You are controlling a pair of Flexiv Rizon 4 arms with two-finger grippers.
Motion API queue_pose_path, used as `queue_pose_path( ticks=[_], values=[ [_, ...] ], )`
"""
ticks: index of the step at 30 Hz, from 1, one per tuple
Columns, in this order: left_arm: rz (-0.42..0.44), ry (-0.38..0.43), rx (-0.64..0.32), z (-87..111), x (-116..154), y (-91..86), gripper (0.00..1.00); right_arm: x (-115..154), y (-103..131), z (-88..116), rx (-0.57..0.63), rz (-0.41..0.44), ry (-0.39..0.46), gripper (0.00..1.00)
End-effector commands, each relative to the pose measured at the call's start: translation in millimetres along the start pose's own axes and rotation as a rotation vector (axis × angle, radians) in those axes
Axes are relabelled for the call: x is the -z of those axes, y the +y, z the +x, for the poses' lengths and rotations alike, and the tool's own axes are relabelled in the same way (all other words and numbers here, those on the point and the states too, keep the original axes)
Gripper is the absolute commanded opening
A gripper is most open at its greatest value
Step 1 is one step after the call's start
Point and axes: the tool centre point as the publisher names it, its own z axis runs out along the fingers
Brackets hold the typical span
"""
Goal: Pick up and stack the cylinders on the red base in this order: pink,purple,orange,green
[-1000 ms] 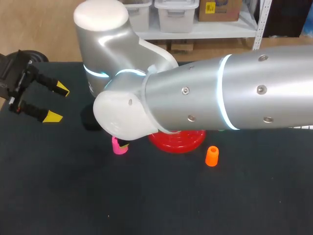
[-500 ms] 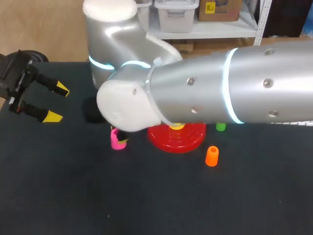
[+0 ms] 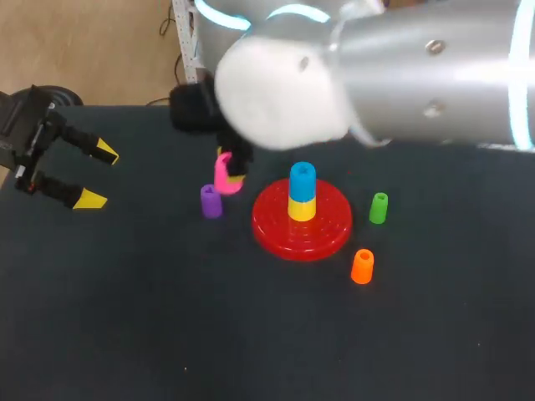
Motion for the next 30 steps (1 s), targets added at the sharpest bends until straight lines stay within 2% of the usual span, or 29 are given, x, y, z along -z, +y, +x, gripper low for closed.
queue_pose_path(
  ticks=[1, 8, 10, 11, 16, 20, 25, 30],
  values=[
    [-0.003, -0.002, -0.003, 1.0, 0.1, -0.9, 1.00, 39.4, 3.4, 28.4, -0.048, 0.050, -0.048, 0.00],
    [-0.003, -0.002, -0.003, 1.0, 0.1, -0.9, 1.00, 53.0, -8.1, 52.8, -0.144, 0.022, -0.060, 0.00],
    [-0.003, -0.002, -0.003, 1.0, 0.1, -0.9, 1.00, 53.0, -10.1, 56.6, -0.153, 0.019, -0.054, 0.00],
    [-0.003, -0.002, -0.003, 1.0, 0.1, -0.9, 1.00, 52.3, -11.5, 59.0, -0.154, -0.011, -0.060, 0.00],
    [-0.003, -0.002, -0.003, 1.0, 0.1, -0.9, 1.00, 50.7, -13.2, 66.3, -0.194, -0.016, -0.038, 0.00],
    [-0.003, -0.002, -0.003, 1.0, 0.1, -0.9, 1.00, 49.2, -15.1, 74.1, -0.234, -0.030, -0.003, 0.00],
    [-0.003, -0.002, -0.003, 1.0, 0.1, -0.9, 1.00, 43.9, -10.5, 81.1, -0.269, -0.045, 0.093, 0.00],
    [-0.003, -0.002, -0.003, 1.0, 0.1, -0.9, 1.00, 36.9, -1.8, 92.1, -0.301, -0.044, 0.104, 0.00]
  ],
)
